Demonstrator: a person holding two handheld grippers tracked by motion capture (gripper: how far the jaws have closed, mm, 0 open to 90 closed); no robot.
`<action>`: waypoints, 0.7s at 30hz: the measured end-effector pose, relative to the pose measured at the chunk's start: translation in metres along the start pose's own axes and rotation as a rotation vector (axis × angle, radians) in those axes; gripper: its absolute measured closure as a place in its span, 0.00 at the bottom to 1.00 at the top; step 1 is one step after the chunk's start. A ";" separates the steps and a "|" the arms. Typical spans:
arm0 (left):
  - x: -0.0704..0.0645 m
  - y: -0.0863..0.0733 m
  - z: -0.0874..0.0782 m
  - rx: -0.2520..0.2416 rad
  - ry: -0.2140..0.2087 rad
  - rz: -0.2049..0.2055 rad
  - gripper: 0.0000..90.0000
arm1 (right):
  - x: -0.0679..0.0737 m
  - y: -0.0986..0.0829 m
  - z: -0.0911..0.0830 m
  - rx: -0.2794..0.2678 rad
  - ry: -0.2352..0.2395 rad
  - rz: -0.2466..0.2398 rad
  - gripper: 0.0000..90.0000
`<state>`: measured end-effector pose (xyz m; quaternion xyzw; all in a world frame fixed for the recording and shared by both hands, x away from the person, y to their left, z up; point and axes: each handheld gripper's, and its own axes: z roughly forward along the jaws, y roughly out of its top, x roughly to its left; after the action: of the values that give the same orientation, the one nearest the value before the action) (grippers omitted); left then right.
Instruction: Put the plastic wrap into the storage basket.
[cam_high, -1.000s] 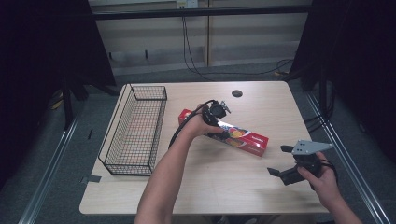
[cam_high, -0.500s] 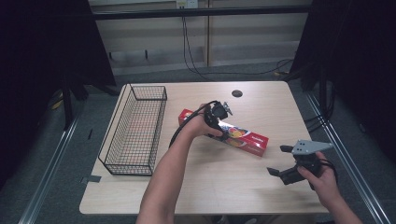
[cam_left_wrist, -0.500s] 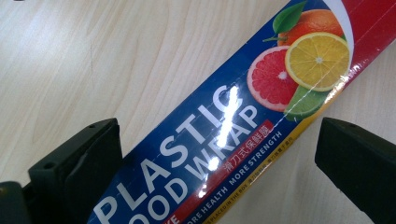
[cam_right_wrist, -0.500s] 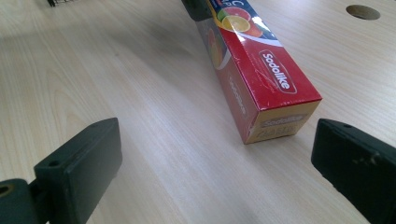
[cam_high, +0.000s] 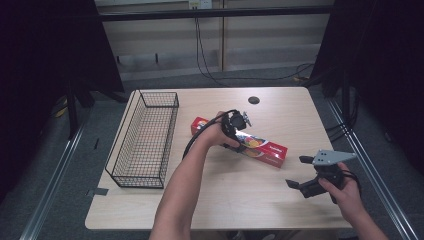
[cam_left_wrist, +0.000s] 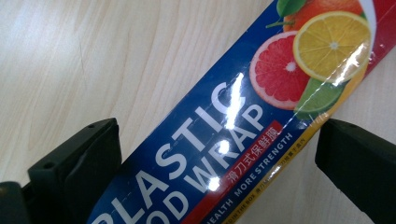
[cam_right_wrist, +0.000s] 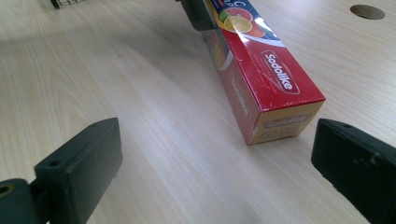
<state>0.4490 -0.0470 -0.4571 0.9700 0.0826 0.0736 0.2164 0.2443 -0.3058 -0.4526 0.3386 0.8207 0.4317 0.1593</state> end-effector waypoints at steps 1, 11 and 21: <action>-0.001 0.001 0.000 0.009 -0.005 -0.001 0.02 | 0.000 0.000 0.000 0.000 0.001 0.000 0.02; -0.012 -0.003 -0.011 0.109 -0.048 -0.017 0.25 | -0.001 0.000 -0.001 -0.006 0.007 0.008 0.02; -0.021 -0.007 -0.020 0.143 -0.102 -0.023 0.38 | 0.000 0.000 0.001 -0.005 0.014 0.015 0.02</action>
<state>0.4245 -0.0368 -0.4443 0.9845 0.0874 0.0155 0.1512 0.2446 -0.3052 -0.4528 0.3412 0.8181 0.4375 0.1511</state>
